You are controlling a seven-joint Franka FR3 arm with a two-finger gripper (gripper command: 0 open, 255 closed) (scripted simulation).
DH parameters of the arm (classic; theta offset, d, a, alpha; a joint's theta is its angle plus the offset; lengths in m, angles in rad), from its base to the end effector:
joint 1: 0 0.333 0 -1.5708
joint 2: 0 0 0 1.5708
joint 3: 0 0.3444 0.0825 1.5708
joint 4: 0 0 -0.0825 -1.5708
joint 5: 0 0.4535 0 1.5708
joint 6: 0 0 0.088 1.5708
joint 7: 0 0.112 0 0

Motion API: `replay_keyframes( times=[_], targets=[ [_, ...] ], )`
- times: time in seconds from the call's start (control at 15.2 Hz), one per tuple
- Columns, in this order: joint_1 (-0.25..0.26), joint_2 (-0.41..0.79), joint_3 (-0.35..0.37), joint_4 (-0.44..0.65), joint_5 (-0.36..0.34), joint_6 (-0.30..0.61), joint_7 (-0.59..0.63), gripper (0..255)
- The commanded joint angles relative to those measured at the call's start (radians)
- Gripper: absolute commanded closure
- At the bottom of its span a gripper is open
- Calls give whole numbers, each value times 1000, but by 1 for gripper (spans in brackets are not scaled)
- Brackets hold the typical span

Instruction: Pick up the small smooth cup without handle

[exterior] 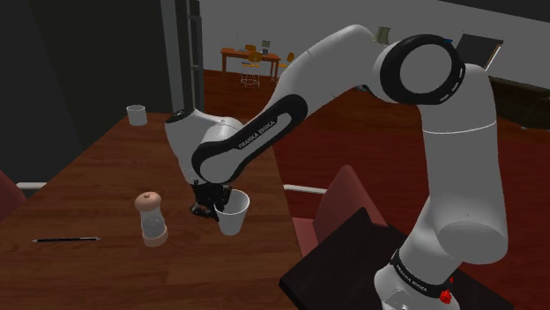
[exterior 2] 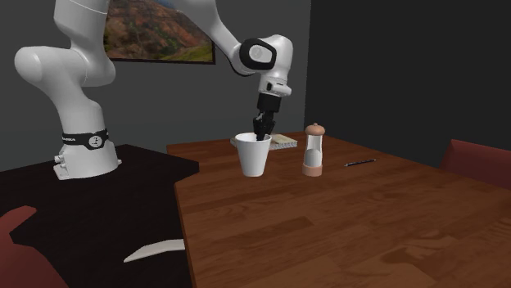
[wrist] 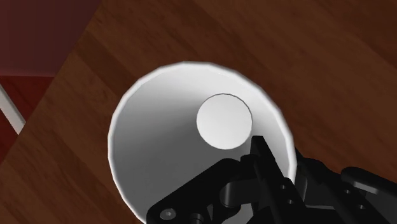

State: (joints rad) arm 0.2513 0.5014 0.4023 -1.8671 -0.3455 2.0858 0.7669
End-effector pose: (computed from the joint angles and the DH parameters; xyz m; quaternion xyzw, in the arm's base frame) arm 0.5509 0.3873 0.2201 0.9921 0.0352 -0.0579 0.1057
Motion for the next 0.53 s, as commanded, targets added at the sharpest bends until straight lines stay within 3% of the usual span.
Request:
replay_keyframes(
  times=[0.0, 0.46],
  targets=[
    [-4, -19, 5, 2, 10, -20, -8, 255],
    [-12, -62, 17, 14, 33, -70, -26, 255]
  ],
)
